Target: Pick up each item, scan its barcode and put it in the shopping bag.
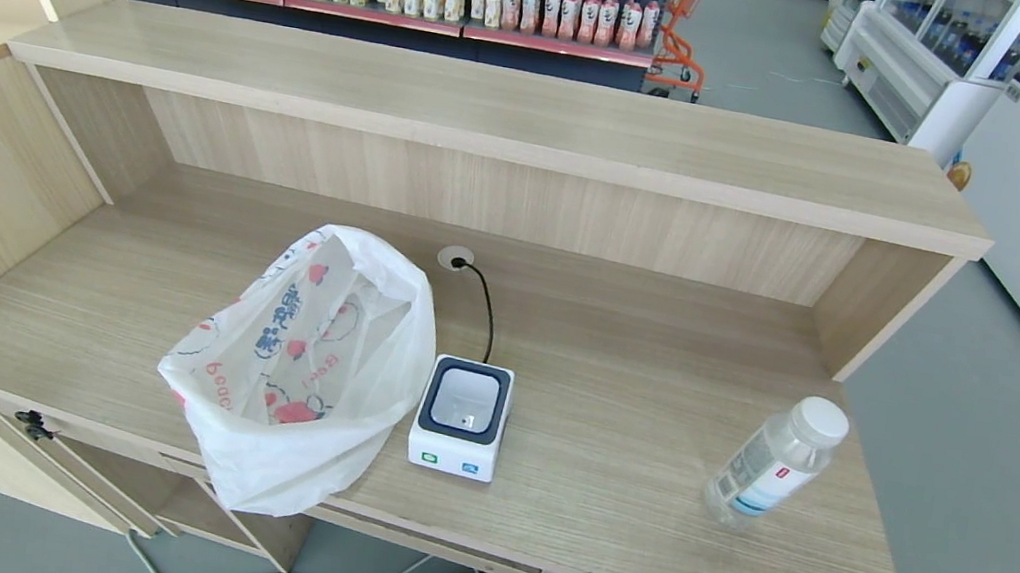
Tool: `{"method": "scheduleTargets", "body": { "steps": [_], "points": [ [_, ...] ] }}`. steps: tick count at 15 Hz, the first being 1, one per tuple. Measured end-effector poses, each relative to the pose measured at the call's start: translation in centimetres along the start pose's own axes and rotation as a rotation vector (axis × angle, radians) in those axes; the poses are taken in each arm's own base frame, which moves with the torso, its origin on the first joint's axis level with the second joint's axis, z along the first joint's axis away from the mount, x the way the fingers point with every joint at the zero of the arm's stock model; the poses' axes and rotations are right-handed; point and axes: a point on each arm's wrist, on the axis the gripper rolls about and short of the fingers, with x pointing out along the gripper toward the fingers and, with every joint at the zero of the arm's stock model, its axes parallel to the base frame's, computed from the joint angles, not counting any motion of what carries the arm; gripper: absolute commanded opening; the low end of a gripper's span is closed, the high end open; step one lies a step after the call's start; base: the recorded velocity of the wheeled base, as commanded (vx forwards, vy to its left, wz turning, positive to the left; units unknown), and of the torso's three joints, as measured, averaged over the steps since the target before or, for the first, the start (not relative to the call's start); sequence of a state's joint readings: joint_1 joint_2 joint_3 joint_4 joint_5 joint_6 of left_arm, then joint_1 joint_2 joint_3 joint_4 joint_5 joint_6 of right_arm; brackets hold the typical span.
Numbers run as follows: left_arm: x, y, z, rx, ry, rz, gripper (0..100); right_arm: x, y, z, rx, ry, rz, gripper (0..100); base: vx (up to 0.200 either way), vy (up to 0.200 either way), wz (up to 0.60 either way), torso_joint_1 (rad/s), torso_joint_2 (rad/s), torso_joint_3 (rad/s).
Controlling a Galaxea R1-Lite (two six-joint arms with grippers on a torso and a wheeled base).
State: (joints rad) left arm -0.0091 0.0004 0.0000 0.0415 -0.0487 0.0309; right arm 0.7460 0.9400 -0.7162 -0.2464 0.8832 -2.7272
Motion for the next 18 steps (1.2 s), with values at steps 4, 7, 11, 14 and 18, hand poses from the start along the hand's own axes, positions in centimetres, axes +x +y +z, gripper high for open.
{"method": "scheduleTargets", "body": {
  "steps": [4,7,11,14,18],
  "points": [
    [0.0,0.0,0.0,0.0,0.0,0.0,100,-0.34,-0.17,0.41,0.009,-0.005,0.008,0,0.0,0.0,0.0,0.0,0.0,0.0],
    [0.0,0.0,0.0,0.0,0.0,0.0,100,-0.42,-0.21,0.47,0.008,-0.003,0.011,0,0.0,0.0,0.0,0.0,0.0,0.0],
    [0.0,0.0,0.0,0.0,0.0,0.0,100,-0.31,-0.03,0.52,0.016,-0.008,0.013,0,0.0,0.0,0.0,0.0,0.0,0.0],
    [0.0,0.0,0.0,0.0,0.0,0.0,100,-0.08,0.25,0.5,0.025,-0.014,0.015,0,0.0,0.0,0.0,0.0,0.0,0.0],
    [0.0,0.0,0.0,0.0,0.0,0.0,100,0.08,0.45,0.65,0.035,-0.024,0.014,0,0.0,0.0,0.0,0.0,0.0,0.0]
  ]
}}
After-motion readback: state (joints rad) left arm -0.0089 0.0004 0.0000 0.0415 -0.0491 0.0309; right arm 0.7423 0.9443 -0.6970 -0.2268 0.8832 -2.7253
